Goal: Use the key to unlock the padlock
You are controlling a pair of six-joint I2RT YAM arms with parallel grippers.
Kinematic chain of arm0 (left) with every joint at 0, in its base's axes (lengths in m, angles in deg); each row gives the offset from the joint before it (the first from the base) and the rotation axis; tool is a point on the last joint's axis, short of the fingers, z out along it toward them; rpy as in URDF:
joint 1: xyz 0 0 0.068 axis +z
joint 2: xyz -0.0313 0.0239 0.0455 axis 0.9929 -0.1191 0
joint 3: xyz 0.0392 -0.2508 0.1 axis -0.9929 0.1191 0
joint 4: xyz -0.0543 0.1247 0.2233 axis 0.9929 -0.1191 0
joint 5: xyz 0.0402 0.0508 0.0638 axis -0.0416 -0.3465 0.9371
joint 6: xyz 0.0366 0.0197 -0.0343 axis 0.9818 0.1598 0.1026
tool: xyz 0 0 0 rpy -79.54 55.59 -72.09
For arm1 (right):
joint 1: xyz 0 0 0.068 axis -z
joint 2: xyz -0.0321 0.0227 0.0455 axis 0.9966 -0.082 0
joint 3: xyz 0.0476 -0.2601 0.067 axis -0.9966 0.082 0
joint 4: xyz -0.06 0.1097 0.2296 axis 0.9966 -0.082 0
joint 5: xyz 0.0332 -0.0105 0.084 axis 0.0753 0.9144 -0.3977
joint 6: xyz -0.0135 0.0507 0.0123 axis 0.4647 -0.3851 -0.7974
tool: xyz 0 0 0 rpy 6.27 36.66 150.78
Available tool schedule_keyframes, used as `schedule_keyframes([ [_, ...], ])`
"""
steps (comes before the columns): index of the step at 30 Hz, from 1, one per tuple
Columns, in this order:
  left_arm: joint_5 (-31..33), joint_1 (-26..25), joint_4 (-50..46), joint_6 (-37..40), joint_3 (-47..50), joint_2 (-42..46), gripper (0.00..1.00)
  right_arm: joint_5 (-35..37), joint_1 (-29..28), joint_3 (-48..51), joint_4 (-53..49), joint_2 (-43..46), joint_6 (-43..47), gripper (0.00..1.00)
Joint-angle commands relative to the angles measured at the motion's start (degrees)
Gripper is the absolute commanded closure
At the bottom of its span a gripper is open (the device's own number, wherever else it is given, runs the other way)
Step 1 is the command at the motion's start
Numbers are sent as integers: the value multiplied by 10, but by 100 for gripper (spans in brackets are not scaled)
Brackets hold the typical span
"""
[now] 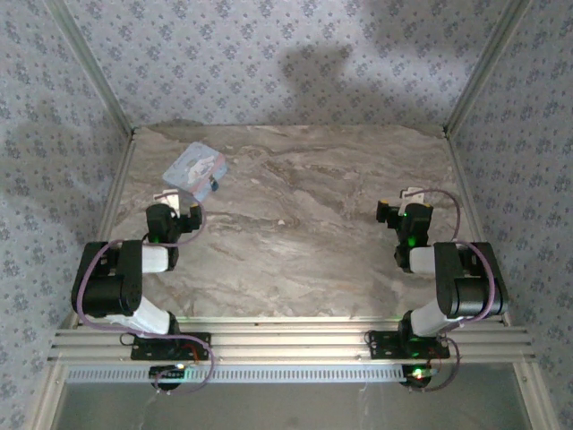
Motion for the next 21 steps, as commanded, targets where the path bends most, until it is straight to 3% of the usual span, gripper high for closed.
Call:
schedule_keyframes([
  [1,-7,-2,14,-2,-13,1,2,8,0,-5,-1,-5,6,0],
  [21,-11,-1,-13,-2,-21,16,2,2,1,-4,0,-3,7,0],
])
